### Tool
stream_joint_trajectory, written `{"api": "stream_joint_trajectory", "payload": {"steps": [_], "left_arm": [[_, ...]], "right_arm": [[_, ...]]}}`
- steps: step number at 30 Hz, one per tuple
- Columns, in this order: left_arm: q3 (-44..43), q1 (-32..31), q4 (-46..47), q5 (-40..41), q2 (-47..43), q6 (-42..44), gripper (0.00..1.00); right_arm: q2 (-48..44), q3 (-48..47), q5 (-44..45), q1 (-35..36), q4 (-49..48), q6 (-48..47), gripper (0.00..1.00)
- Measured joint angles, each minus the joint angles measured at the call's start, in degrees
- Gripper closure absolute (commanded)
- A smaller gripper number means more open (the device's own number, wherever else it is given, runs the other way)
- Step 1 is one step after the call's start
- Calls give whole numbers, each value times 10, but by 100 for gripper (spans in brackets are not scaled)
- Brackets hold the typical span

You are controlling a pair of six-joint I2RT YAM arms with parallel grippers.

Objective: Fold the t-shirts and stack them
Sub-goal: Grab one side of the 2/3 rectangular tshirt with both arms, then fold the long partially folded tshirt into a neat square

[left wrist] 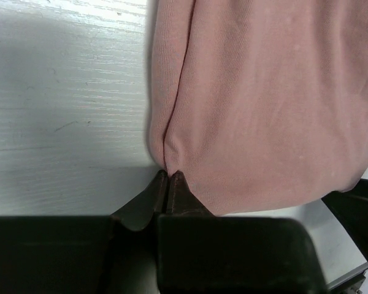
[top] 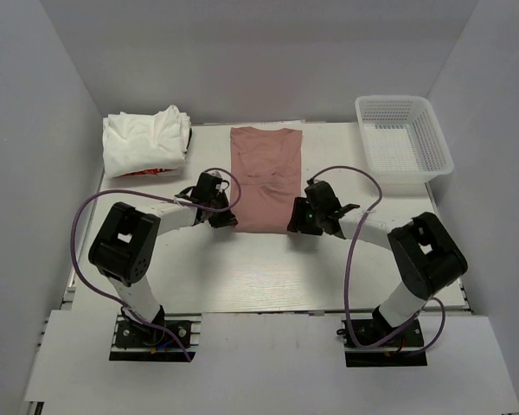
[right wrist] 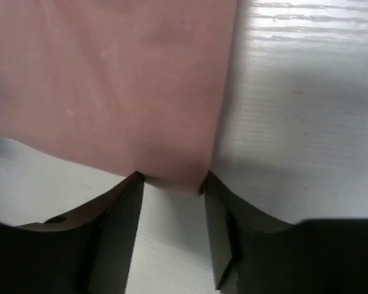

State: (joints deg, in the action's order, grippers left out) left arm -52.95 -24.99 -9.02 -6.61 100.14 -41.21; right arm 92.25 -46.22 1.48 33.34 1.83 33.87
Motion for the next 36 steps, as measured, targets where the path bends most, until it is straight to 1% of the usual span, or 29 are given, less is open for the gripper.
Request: {"api": "stream_joint_trajectory", "payload": {"steps": [1, 2, 3, 4, 7, 10, 12, 15, 19, 22, 25, 27, 30, 36], "left_arm": [[0, 0, 0, 0, 0, -1, 100], [0, 0, 0, 0, 0, -2, 100], [0, 0, 0, 0, 0, -2, 100], [0, 0, -1, 0, -1, -2, 100], [3, -3, -12, 10, -10, -1, 100], [28, -9, -30, 10, -46, 5, 100], [48, -13, -49, -3, -83, 9, 100], [66, -23, -88, -21, -141, 12, 100], [92, -40, -123, -56, -241, 10, 100], [94, -48, -148, -67, -309, 3, 100], [81, -49, -161, -66, -345, -4, 100], [64, -49, -168, -61, -347, -7, 100], [14, -48, -181, -48, -320, -11, 100], [-102, -43, -205, 13, -243, -15, 100]], "right_arm": [[9, -4, -7, 0, -7, -1, 65], [17, -9, -15, 0, -13, -2, 86], [26, -12, -21, 0, -18, -3, 95], [33, -14, -28, 0, -21, -1, 100], [31, -14, -39, 0, -23, 2, 100], [8, -7, -54, 1, -10, 2, 100], [-33, 11, -66, 2, 3, 3, 100], [-124, 47, -91, 5, 28, 6, 100], [-222, 63, -128, 9, 89, 10, 100], [-268, 62, -146, 11, 122, 11, 100], [-282, 41, -149, 13, 153, 11, 100], [-280, 18, -141, 12, 163, 14, 100], [-272, -23, -116, 11, 172, 20, 100], [-205, -104, -88, -8, 178, 33, 100]]}}
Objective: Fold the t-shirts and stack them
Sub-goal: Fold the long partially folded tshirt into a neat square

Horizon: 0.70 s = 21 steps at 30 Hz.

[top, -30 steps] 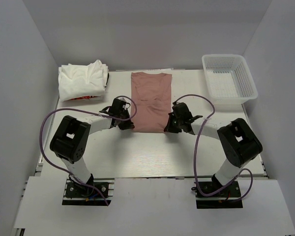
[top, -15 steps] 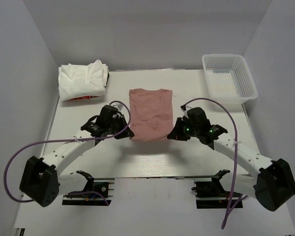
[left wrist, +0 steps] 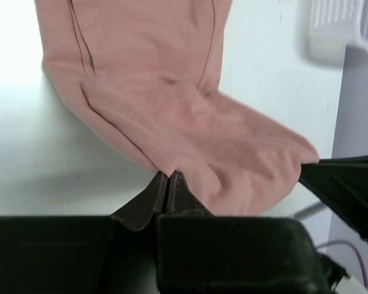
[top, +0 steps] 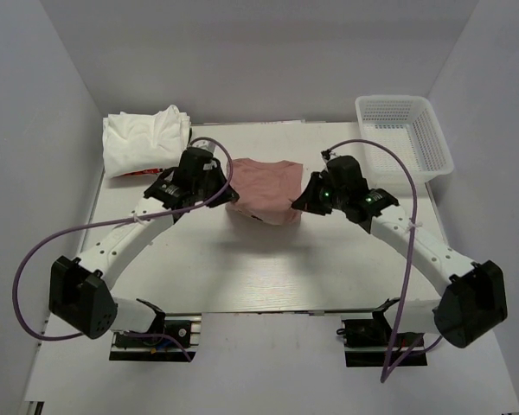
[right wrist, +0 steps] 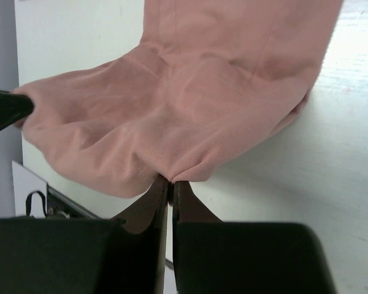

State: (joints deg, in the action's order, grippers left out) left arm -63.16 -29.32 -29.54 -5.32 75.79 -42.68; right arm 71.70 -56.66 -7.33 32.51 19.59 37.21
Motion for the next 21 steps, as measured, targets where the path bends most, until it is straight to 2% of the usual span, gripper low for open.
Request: {"api": "stream_joint_trajectory", "payload": {"steps": [8, 14, 21], "left_arm": [[-158, 16, -31, 64, 127, 7, 100], [-259, 45, -56, 75, 238, 15, 100], [-357, 72, -61, 68, 347, 35, 100]], "right_arm": [[104, -101, 9, -45, 0, 2, 100], [174, -160, -11, -87, 0, 1, 100], [299, -263, -56, -120, -6, -21, 100]]}}
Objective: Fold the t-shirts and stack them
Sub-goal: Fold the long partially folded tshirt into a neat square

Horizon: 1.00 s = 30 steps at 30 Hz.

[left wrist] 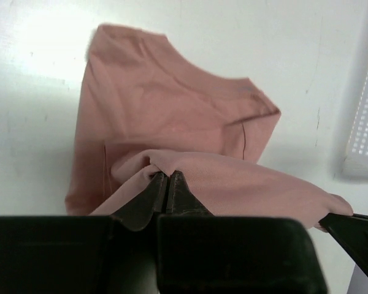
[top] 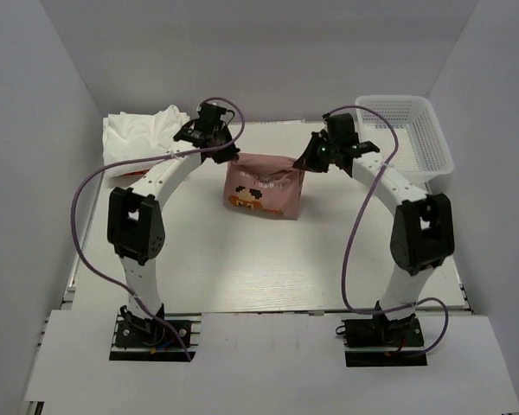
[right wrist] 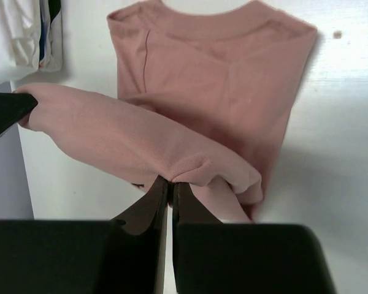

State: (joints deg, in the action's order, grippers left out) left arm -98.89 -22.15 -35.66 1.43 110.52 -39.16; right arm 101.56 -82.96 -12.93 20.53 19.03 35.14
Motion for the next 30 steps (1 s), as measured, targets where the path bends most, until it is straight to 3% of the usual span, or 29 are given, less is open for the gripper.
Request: {"api": "stream_joint_trajectory", "payload": {"steps": [5, 6, 7, 8, 10, 11, 13, 15, 19, 21, 25, 30], "left_arm": [[-78, 19, 19, -12, 94, 9, 100], [-94, 22, 28, -16, 116, 11, 92], [-118, 26, 32, -23, 145, 12, 76], [-148, 30, 29, -28, 176, 15, 38], [-256, 37, 20, -43, 262, 24, 0], [-302, 40, 17, -47, 298, 28, 0], [-339, 47, 20, -54, 334, 28, 0], [-296, 52, 36, -60, 318, 33, 0], [-136, 58, 83, -67, 217, 42, 0], [-96, 54, 98, -74, 178, 54, 0], [-99, 42, 113, -97, 151, 92, 0], [-116, 29, 104, -109, 165, 140, 2]], "right_arm": [[110, -96, -26, -23, 2, -12, 100], [132, -113, -27, -28, 0, -14, 95], [155, -133, -28, -31, 1, -15, 82], [181, -156, -27, -34, 0, -16, 49], [236, -208, -27, -41, -12, -24, 23], [264, -241, -27, -44, -4, -29, 10], [320, -315, -34, -51, 8, -46, 10], [333, -328, -36, -53, 10, -64, 10], [250, -207, -35, -52, -22, -88, 10], [198, -148, -35, -49, -24, -90, 10], [124, -101, -36, -42, -40, -101, 10], [113, -99, -29, -33, -55, -111, 10]]}}
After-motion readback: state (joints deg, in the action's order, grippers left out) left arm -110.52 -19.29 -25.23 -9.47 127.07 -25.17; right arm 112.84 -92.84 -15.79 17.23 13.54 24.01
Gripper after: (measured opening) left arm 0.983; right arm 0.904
